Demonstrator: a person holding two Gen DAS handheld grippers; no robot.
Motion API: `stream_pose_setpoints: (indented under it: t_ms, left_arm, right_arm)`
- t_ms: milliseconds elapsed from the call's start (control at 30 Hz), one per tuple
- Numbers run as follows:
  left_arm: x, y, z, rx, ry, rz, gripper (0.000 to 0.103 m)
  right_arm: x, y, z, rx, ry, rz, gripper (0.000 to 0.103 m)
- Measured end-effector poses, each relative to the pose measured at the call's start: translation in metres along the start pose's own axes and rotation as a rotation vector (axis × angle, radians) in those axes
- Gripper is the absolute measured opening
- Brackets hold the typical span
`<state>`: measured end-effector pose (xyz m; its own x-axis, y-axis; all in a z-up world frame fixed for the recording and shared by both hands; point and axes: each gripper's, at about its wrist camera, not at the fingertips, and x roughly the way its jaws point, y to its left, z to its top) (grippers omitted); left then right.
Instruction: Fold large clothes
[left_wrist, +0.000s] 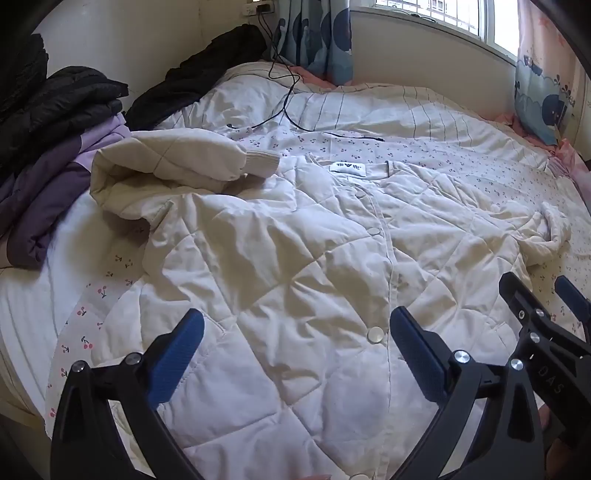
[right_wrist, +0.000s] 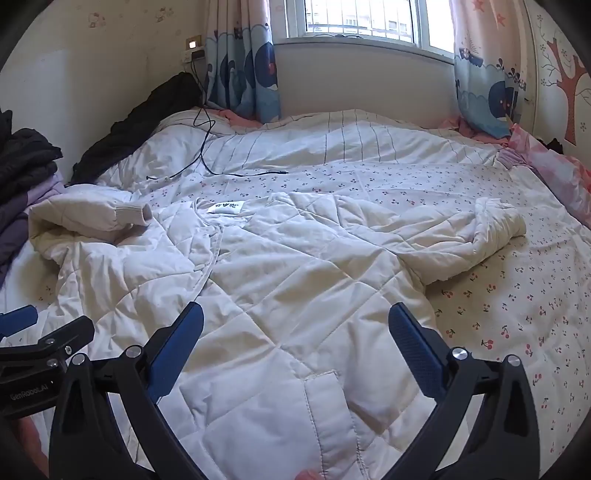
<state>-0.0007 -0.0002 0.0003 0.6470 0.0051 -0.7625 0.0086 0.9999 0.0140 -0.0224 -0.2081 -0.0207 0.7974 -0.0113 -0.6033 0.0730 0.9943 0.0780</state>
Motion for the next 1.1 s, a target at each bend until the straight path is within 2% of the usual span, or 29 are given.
stream_pose_setpoints:
  t_ms: [167, 367, 433, 767, 1100]
  left_arm:
    - [-0.005, 0.007, -0.001, 0.038, -0.022, 0.007, 0.097]
    - [-0.012, 0.037, -0.002, 0.052, -0.039, 0.036, 0.097]
    - [0.001, -0.012, 0.000, 0.067, -0.021, 0.068, 0.097]
    - [0.011, -0.014, -0.001, 0.054, 0.033, 0.025, 0.097]
    - [0.015, -0.023, -0.003, 0.063, 0.039, 0.026, 0.097]
  right_arm:
    - [0.000, -0.002, 0.000, 0.008, 0.004, 0.006, 0.097]
    - [-0.001, -0.004, 0.000, 0.013, 0.011, 0.012, 0.097]
    - [-0.001, -0.004, 0.000, 0.015, 0.013, 0.015, 0.097]
    - [-0.006, 0.003, 0.000, 0.004, 0.021, 0.025, 0.097]
    - [-0.004, -0.006, 0.002, 0.020, 0.024, 0.023, 0.097]
